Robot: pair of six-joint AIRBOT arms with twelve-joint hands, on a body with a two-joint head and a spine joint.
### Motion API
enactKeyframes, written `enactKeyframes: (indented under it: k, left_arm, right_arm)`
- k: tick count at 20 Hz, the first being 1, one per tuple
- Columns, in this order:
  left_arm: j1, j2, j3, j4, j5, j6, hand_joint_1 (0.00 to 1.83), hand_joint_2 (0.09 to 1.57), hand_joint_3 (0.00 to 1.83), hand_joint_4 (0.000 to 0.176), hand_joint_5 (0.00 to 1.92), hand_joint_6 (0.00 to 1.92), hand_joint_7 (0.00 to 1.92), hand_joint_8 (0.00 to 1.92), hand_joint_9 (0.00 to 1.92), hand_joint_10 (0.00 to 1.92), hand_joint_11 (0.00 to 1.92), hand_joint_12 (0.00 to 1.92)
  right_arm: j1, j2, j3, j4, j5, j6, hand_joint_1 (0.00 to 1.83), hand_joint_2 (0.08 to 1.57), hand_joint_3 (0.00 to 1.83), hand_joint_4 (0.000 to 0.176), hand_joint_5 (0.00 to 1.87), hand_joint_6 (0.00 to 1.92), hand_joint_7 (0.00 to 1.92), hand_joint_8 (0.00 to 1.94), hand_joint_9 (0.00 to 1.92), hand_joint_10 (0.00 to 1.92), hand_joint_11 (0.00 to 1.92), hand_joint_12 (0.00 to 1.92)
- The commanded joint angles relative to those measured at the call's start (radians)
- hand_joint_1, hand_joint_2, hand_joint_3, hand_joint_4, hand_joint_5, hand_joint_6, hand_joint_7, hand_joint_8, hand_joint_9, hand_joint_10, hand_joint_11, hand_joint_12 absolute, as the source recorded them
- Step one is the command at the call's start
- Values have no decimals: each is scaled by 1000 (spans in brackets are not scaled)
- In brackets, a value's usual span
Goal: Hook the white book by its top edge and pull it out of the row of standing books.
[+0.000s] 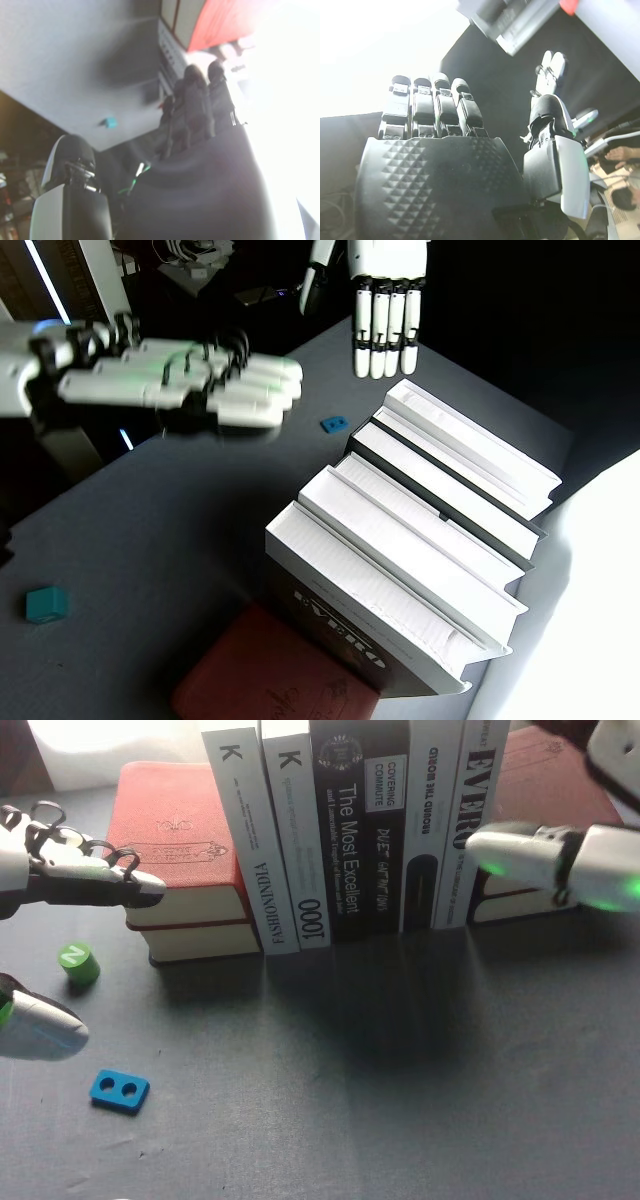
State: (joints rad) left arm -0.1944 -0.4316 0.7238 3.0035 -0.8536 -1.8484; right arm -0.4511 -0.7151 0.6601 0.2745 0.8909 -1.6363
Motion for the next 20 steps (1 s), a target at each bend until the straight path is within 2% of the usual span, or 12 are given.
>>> enactKeyframes:
  k: [1, 2, 6, 10, 14, 16, 17, 20]
  left_arm:
    - [-6, 4, -3, 8, 86, 1, 0, 1000, 331, 0, 29, 17, 27, 16, 1, 18, 0, 6]
    - [-5, 4, -4, 8, 86, 1, 0, 1133, 57, 0, 33, 0, 29, 0, 4, 0, 0, 0]
    - [-2, 5, -22, 8, 86, 1, 0, 1130, 40, 0, 1, 0, 0, 0, 0, 0, 0, 0]
    - [0, 2, -31, 8, 86, 1, 0, 1135, 35, 0, 0, 0, 0, 0, 0, 0, 0, 0]
    - [8, -3, -25, 8, 86, 1, 0, 1129, 27, 0, 0, 0, 0, 0, 0, 0, 0, 0]
    - [16, 7, -29, 8, 86, 1, 0, 1139, 29, 0, 0, 0, 0, 0, 0, 0, 0, 0]
    - [18, 12, -27, 8, 86, 1, 0, 1145, 30, 0, 0, 0, 0, 0, 0, 0, 0, 0]
    - [20, 11, -24, 8, 86, 1, 0, 1140, 25, 0, 0, 0, 0, 0, 0, 0, 0, 0]
  right_arm:
    - [14, 9, -3, -17, 122, 4, 0, 1051, 160, 0, 0, 0, 0, 0, 0, 0, 0, 0]
    - [16, 14, -6, -18, 127, 5, 0, 1111, 39, 0, 0, 0, 0, 0, 0, 0, 0, 0]
    - [17, 12, -4, -18, 130, -4, 0, 1116, 30, 0, 0, 0, 0, 0, 0, 0, 0, 0]
    - [15, -22, 24, -32, 188, -51, 0, 1123, 26, 0, 0, 0, 0, 0, 0, 0, 0, 0]
    - [4, -41, 46, -59, 221, -50, 0, 1128, 24, 0, 0, 0, 0, 0, 0, 0, 0, 0]
    - [15, -93, 105, 11, 155, -74, 0, 1132, 23, 0, 0, 0, 0, 0, 0, 0, 0, 0]
    - [16, -115, 137, 14, 164, -85, 0, 1132, 22, 0, 0, 0, 0, 0, 0, 0, 0, 0]
    - [17, -122, 154, 42, 165, -83, 0, 1138, 22, 0, 0, 0, 0, 0, 0, 0, 0, 0]
